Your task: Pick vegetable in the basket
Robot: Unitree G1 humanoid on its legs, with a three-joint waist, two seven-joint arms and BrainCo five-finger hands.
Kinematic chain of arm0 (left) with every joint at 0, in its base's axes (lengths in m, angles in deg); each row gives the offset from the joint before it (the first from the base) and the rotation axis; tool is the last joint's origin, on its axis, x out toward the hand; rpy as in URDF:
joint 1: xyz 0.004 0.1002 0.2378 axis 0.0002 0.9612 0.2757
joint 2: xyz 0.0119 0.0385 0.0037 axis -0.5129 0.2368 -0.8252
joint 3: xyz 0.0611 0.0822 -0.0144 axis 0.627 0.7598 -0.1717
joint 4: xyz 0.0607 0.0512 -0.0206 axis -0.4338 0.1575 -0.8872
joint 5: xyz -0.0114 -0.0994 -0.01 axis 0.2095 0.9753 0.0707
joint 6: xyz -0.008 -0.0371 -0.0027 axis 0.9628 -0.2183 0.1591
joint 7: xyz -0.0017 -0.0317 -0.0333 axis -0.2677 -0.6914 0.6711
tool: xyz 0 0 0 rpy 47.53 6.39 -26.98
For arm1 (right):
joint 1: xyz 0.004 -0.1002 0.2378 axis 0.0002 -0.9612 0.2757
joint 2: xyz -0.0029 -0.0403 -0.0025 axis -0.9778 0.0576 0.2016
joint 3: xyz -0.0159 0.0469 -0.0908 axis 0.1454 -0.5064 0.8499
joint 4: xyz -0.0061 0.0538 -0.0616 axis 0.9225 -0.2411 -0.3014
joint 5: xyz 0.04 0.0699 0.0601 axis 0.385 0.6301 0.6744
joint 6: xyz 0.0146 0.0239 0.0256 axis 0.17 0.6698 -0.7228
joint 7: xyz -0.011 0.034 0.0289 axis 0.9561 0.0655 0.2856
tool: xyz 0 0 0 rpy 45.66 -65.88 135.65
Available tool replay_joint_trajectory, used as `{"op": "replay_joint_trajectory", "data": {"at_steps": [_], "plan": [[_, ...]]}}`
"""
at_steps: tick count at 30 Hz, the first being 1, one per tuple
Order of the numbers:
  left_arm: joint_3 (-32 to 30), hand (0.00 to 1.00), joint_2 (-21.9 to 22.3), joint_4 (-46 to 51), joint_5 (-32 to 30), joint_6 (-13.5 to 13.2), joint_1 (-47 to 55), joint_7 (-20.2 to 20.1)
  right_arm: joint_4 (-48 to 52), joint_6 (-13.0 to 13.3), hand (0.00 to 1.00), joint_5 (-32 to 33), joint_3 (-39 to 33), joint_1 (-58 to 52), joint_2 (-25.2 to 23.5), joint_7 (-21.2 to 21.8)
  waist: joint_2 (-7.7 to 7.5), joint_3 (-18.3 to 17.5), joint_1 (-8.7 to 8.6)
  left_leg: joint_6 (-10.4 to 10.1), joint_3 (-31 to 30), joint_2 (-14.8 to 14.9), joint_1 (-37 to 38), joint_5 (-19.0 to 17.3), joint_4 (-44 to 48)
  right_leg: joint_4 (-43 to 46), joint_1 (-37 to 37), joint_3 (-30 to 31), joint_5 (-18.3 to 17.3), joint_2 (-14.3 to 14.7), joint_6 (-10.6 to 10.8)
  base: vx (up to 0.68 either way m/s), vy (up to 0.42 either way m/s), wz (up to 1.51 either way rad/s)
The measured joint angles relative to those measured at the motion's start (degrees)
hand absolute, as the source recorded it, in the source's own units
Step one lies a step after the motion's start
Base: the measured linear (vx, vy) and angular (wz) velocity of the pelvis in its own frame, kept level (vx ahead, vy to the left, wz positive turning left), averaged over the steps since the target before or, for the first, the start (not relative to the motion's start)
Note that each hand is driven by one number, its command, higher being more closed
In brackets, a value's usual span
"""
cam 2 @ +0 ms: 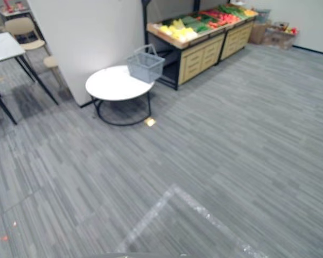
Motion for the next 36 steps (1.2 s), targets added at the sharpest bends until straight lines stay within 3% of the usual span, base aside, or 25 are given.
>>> {"op": "replay_joint_trajectory", "data": {"at_steps": [21,31,34,36], "plan": [[0.8,0.00,-0.1,0.0,-2.6,-0.8,-1.6,-0.3,1.1,0.2,0.00,-2.1,-1.9,3.5,-1.0,-0.1,-0.55,3.2,-0.07,-1.1,3.0,0.3,4.9,-0.5,-1.7,-2.0,3.6,0.7,-0.1,0.9,0.2,0.02,-0.018,-0.05],[2.6,0.00,-0.5,0.0,-2.7,-0.8,-1.9,-0.4,1.2,0.1,0.00,-2.8,-1.7,3.8,-0.9,0.0,-0.04,3.4,-0.08,-1.2,3.3,1.0,4.7,-0.6,-1.7,-2.7,3.5,0.8,-0.1,1.8,0.1,0.01,-0.038,-0.02],[2.8,0.00,-0.7,0.0,-2.5,-0.8,-2.3,-0.4,1.2,0.0,0.00,-2.9,-2.0,4.5,-0.8,0.0,0.03,4.3,-0.13,-1.5,3.5,1.6,3.3,-0.8,-0.9,2.3,0.3,1.0,-2.5,1.5,-0.7,0.00,-0.021,-0.05],[2.8,0.00,-1.2,0.0,-2.3,-0.7,-3.2,-0.3,1.2,0.0,0.00,-2.8,-2.0,5.1,-1.0,-0.1,-0.69,5.7,-0.27,-2.9,3.6,2.3,1.5,-2.2,3.3,7.1,-1.8,0.7,-5.3,0.4,-1.1,0.01,-0.050,0.11]]}}
